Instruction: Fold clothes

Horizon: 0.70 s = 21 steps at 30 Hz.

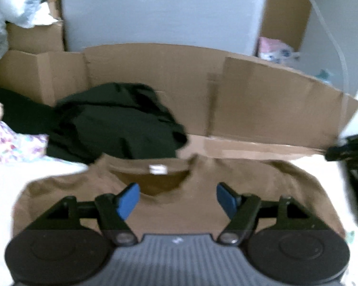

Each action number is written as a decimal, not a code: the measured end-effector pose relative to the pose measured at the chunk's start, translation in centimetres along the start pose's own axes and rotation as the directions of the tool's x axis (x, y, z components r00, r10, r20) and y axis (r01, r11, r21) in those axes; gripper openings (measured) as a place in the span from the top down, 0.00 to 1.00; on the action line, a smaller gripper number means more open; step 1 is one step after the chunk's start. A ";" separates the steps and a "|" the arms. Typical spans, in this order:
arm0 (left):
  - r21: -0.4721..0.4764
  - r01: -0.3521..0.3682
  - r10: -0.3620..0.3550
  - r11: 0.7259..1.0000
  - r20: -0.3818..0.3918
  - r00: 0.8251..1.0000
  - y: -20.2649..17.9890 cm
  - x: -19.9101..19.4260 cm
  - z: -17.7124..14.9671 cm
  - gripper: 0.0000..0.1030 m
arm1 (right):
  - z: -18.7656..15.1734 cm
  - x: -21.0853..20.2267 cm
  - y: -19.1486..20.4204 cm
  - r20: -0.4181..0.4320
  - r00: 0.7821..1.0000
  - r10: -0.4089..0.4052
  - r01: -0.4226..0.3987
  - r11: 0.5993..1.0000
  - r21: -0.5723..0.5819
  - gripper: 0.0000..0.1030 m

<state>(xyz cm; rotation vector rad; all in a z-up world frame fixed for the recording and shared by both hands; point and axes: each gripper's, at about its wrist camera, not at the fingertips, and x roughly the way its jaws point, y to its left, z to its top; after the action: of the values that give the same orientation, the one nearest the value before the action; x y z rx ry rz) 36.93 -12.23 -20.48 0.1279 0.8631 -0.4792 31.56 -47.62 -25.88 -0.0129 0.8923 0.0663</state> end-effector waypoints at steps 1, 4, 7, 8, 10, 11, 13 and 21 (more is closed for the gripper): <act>-0.002 0.002 -0.002 1.000 -0.001 1.000 -0.5 -0.2 -0.2 0.28 | -0.8 -0.2 -0.3 -0.011 1.000 -0.005 0.005 1.000 0.004 0.75; -0.025 0.027 -0.027 0.999 -0.016 1.000 -2.1 -0.6 -0.4 0.28 | -2.5 -0.7 -0.8 -0.028 1.000 0.003 -0.003 1.000 0.014 0.71; -0.020 0.050 -0.050 0.999 0.011 0.999 -3.9 -1.2 -0.4 0.25 | -5.0 -1.1 -1.2 -0.050 0.999 0.017 -0.017 1.000 0.010 0.70; -0.027 0.055 -0.054 0.998 0.026 0.998 -4.5 -1.3 -0.3 0.21 | -5.5 -1.1 -1.3 -0.059 0.998 0.019 -0.018 1.000 0.010 0.70; -0.041 0.059 -0.057 0.997 0.047 0.997 -5.5 -1.4 -0.4 0.20 | -6.1 -1.1 -1.5 -0.069 0.997 0.025 -0.022 0.999 0.033 0.70; -0.050 0.065 -0.062 0.997 0.052 0.997 -5.9 -1.4 -0.5 0.20 | -6.5 -1.0 -1.8 -0.072 0.997 0.035 -0.030 0.997 0.066 0.70; -0.081 0.072 -0.068 0.994 0.050 0.996 -6.8 -0.9 -0.8 0.20 | -7.0 -0.9 -1.9 -0.075 0.995 0.058 -0.051 0.994 0.099 0.69; -0.095 0.054 -0.050 0.994 0.044 0.998 -11.0 0.3 -3.3 0.20 | -9.9 -0.2 -1.8 -0.114 0.987 0.113 -0.092 0.980 0.176 0.58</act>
<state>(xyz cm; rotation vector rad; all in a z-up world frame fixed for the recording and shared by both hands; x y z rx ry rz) 29.76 -21.14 -21.97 0.0069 0.8490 -0.4868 23.89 -49.76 -31.94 0.1911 1.0199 0.0861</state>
